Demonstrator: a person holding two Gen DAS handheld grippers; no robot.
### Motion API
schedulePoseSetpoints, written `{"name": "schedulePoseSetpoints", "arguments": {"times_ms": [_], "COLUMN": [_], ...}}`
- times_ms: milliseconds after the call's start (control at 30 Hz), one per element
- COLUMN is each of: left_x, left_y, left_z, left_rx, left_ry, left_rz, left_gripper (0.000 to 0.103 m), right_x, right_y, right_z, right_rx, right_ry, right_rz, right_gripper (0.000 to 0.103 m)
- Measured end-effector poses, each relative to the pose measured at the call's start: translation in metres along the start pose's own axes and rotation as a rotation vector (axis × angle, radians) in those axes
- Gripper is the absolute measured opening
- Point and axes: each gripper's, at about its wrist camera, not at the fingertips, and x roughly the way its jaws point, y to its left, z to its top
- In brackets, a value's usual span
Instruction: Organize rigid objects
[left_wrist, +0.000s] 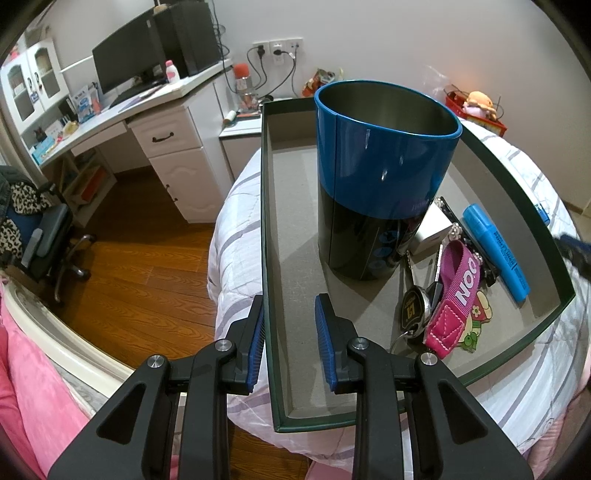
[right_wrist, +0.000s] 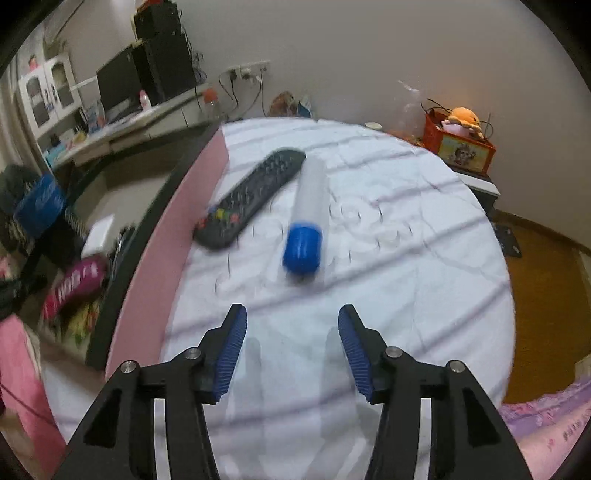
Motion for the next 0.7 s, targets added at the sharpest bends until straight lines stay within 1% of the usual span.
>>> {"name": "schedulePoseSetpoints", "arguments": {"times_ms": [67, 133, 167, 233, 333, 433, 467, 500, 533, 600, 700], "left_x": [0.000, 0.000, 0.001, 0.001, 0.001, 0.001, 0.001, 0.001, 0.001, 0.001, 0.001], "left_y": [-0.001, -0.001, -0.001, -0.001, -0.001, -0.001, -0.001, -0.001, -0.002, -0.001, -0.002], "left_z": [0.000, 0.000, 0.001, 0.001, 0.001, 0.001, 0.001, 0.001, 0.002, 0.001, 0.002], "left_rx": [0.002, 0.002, 0.001, 0.001, 0.001, 0.001, 0.002, 0.002, 0.002, 0.003, 0.003], "left_ry": [0.001, 0.001, 0.001, 0.002, 0.002, 0.002, 0.002, 0.001, 0.002, 0.002, 0.002], "left_rz": [0.002, 0.002, 0.001, -0.002, -0.002, -0.002, -0.003, -0.003, -0.002, -0.002, -0.003], "left_gripper": [0.026, 0.026, 0.026, 0.026, 0.026, 0.026, 0.026, 0.026, 0.026, 0.026, 0.026], "right_x": [0.009, 0.018, 0.024, 0.036, 0.051, 0.066, 0.066, 0.064, 0.061, 0.056, 0.044], "right_y": [-0.001, -0.001, -0.002, -0.002, -0.002, -0.002, -0.002, -0.002, -0.006, -0.012, -0.014], "right_z": [0.010, 0.023, 0.028, 0.043, 0.051, 0.049, 0.047, 0.045, 0.044, 0.041, 0.032], "right_rx": [0.002, -0.001, 0.003, 0.003, 0.005, -0.006, -0.011, -0.015, -0.002, 0.023, 0.024], "right_ry": [0.008, -0.002, 0.013, 0.015, 0.039, 0.086, 0.077, 0.068, 0.052, 0.048, 0.032], "right_rz": [-0.016, -0.032, -0.038, -0.029, -0.023, -0.023, -0.026, -0.030, -0.023, 0.018, 0.036], "right_gripper": [0.053, 0.053, 0.053, 0.053, 0.053, 0.052, 0.045, 0.032, 0.028, 0.026, 0.026]}}
